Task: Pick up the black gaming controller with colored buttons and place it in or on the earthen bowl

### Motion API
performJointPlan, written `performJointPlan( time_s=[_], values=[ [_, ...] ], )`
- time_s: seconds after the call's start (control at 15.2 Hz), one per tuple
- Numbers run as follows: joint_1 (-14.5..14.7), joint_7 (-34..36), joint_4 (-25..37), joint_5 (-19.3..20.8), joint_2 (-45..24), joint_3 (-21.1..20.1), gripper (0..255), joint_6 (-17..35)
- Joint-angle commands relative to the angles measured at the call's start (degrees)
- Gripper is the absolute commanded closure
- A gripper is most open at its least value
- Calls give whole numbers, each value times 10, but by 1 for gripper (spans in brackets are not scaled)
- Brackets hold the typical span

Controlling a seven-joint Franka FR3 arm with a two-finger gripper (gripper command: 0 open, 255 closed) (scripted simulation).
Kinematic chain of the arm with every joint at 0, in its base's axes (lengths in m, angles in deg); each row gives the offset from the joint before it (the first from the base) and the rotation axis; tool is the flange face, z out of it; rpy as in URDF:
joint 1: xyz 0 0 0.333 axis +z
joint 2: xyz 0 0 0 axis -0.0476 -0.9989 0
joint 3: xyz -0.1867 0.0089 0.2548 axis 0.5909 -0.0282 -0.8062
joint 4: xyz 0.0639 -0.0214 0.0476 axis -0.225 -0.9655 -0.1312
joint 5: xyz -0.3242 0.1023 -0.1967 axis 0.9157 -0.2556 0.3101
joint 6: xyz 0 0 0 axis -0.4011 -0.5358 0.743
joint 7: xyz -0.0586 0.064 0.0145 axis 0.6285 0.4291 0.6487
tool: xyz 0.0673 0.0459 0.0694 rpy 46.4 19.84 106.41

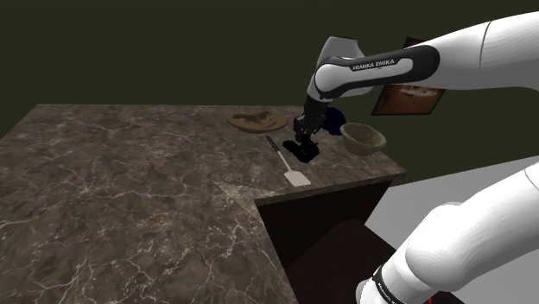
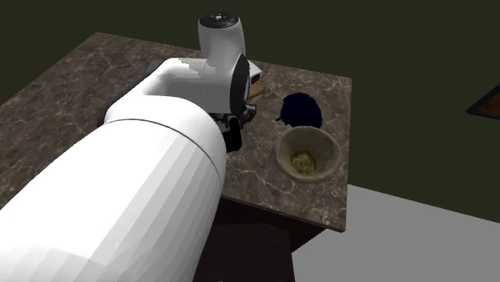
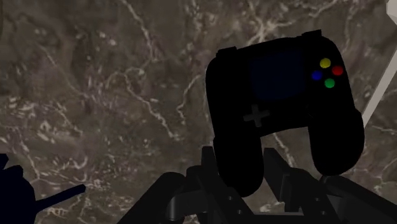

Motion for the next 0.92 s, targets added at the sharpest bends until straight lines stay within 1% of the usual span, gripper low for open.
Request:
performJointPlan(
  time_s=[0.0, 0.86],
  values=[
    [0, 0, 11, 0, 5, 0, 255, -16],
    [1, 0, 98, -1, 19, -3, 255, -117]
  ],
)
